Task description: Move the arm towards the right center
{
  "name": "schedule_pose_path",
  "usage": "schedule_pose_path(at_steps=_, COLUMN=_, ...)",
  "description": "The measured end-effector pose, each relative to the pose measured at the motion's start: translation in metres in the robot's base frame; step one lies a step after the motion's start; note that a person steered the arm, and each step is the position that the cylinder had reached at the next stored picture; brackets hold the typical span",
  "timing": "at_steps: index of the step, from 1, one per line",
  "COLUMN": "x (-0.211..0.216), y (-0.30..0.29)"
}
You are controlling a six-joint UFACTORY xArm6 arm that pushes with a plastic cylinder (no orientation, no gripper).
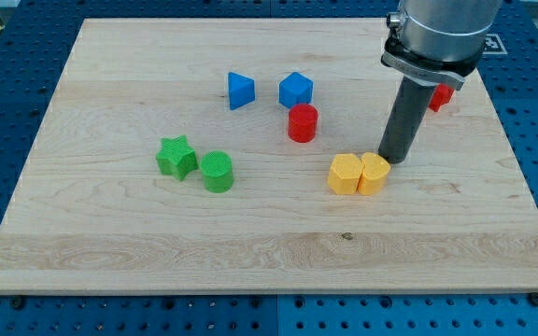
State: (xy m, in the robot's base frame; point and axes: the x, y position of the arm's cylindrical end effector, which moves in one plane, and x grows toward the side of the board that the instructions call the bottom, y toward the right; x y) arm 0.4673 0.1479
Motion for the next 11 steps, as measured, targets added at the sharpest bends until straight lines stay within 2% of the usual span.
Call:
schedule_pose_path(at_steps=2, x=-0.016, y=0.026)
schedule_pose_path(at_steps=5, x=-0.017, y=0.070)
schedule_pose_path(at_steps=8, x=-0.017, y=0.062)
schedule_pose_path(at_steps=11, x=-0.009, y=0.018)
